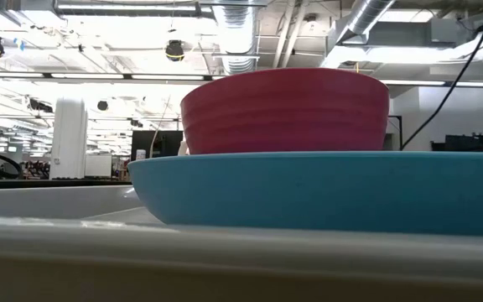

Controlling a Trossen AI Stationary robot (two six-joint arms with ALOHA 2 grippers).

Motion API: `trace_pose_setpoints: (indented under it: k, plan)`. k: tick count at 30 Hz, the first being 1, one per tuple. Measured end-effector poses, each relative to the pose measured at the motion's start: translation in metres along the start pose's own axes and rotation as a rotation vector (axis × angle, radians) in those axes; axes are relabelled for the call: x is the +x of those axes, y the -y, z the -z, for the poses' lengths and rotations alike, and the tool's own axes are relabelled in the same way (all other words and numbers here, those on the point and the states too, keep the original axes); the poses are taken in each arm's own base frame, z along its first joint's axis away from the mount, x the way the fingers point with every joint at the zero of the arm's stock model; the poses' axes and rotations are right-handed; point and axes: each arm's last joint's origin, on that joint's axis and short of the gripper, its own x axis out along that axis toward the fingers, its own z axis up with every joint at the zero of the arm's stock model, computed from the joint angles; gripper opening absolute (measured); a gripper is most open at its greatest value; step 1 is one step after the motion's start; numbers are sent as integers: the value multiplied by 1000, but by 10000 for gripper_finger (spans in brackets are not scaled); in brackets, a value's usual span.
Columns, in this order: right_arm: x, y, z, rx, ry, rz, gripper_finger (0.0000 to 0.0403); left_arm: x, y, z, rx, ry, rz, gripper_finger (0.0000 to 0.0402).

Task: Set up tray
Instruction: Put the green spoon on the brown napkin

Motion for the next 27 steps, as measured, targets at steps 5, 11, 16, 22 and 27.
trace_pose_setpoints:
  k: [5,11,16,22,27]
  plan:
    - [4,-6,3,21,1,-67,58,0,0,0,-19,-2,3,118]
    - [6,-10,2,51,4,-92,58,0,0,0,-30,-2,2,118]
    - [10,-15,-6,92,33,-88,58,0,0,0,-40,-2,2,118]
    - [20,-16,-17,105,11,-11,58,0,0,0,-57,-3,4,118]
    - [27,-16,-15,91,-49,29,59,0,0,0,-59,-7,11,118]
